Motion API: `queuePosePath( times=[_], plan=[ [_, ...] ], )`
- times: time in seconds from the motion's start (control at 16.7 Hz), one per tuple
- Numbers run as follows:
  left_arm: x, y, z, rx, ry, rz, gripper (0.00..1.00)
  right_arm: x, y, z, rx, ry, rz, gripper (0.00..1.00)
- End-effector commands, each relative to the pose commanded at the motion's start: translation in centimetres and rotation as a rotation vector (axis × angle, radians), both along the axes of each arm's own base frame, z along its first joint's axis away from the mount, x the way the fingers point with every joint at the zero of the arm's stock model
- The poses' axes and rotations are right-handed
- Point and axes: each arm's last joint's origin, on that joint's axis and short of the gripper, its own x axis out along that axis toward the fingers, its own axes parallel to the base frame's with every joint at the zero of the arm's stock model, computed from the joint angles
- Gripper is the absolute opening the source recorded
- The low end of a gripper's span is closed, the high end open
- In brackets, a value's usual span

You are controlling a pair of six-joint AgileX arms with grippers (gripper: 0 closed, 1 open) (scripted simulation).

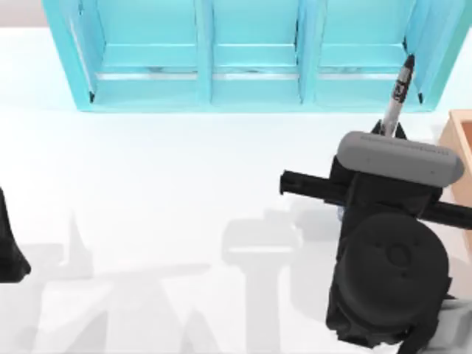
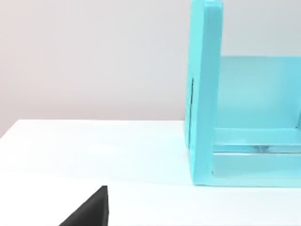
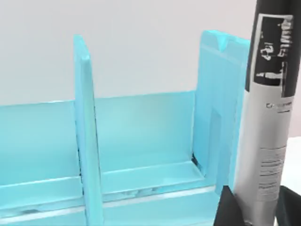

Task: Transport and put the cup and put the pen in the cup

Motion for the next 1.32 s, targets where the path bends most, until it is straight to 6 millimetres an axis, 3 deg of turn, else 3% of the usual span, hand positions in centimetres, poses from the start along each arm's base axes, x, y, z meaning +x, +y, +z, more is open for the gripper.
queuePosePath(
  times=[0.48, 0.72, 1.32],
  plan=[
    [0.0, 0.0, 0.0, 0.0, 0.0, 0.0, 1.0, 3.6, -1.0, -1.6, -0.004, 0.002, 0.006, 0.0],
    [0.0, 0.0, 0.0, 0.0, 0.0, 0.0, 1.0, 3.9, -1.1, -1.6, 0.001, -0.001, 0.004, 0.0],
    [0.0, 0.0, 0.0, 0.0, 0.0, 0.0, 1.0, 3.9, -1.1, -1.6, 0.001, -0.001, 0.004, 0.75]
  ],
)
